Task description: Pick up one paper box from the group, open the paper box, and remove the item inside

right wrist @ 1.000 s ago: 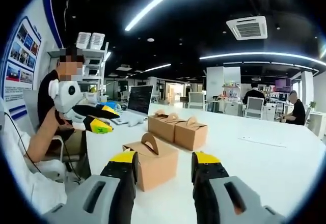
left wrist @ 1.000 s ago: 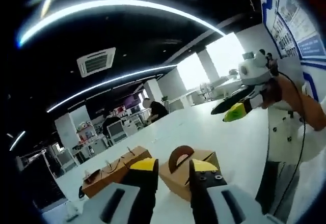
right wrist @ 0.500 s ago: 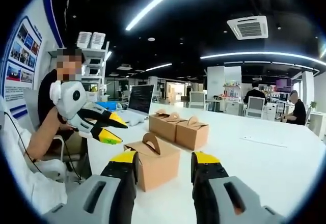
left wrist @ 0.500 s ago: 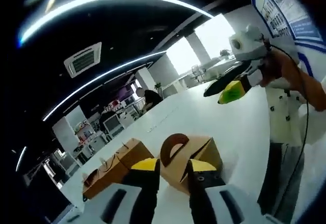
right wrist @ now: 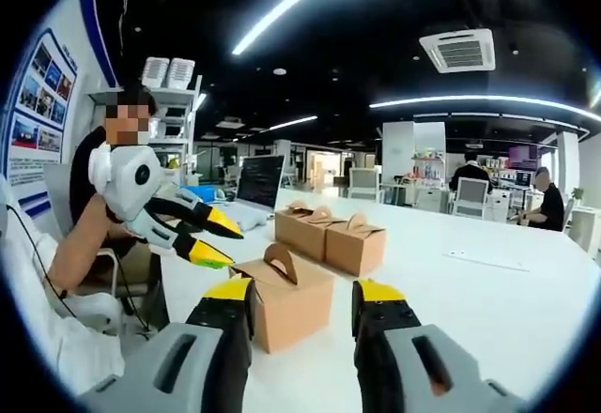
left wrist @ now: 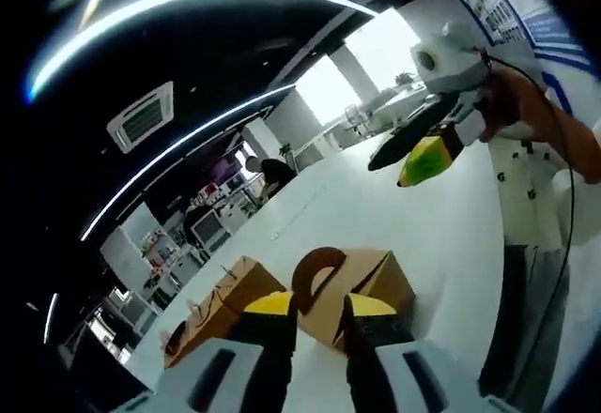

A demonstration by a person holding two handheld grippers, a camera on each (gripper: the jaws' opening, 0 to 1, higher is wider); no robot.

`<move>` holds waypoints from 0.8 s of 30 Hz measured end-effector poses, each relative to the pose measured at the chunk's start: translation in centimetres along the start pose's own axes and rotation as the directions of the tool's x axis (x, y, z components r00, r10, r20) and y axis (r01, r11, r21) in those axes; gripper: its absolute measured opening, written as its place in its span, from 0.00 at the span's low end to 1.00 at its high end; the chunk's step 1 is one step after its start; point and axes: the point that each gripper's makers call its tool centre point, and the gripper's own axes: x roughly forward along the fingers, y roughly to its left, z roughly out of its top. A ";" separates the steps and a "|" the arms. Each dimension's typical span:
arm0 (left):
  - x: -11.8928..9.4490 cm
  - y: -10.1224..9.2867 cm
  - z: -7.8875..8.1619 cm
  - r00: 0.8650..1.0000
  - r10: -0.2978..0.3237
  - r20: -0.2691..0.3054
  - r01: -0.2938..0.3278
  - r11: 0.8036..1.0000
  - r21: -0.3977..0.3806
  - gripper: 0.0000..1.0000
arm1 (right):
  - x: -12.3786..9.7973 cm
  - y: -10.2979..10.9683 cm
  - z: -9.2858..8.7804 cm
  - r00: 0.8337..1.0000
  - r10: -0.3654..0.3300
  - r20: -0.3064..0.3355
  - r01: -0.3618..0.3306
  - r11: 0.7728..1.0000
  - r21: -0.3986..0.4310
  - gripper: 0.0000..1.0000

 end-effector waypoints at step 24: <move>1.3 -0.8 -0.9 0.997 -0.058 -0.056 0.060 0.998 0.028 0.21 | 0.2 0.3 -0.3 1.000 0.005 -0.009 -0.005 1.000 0.000 0.41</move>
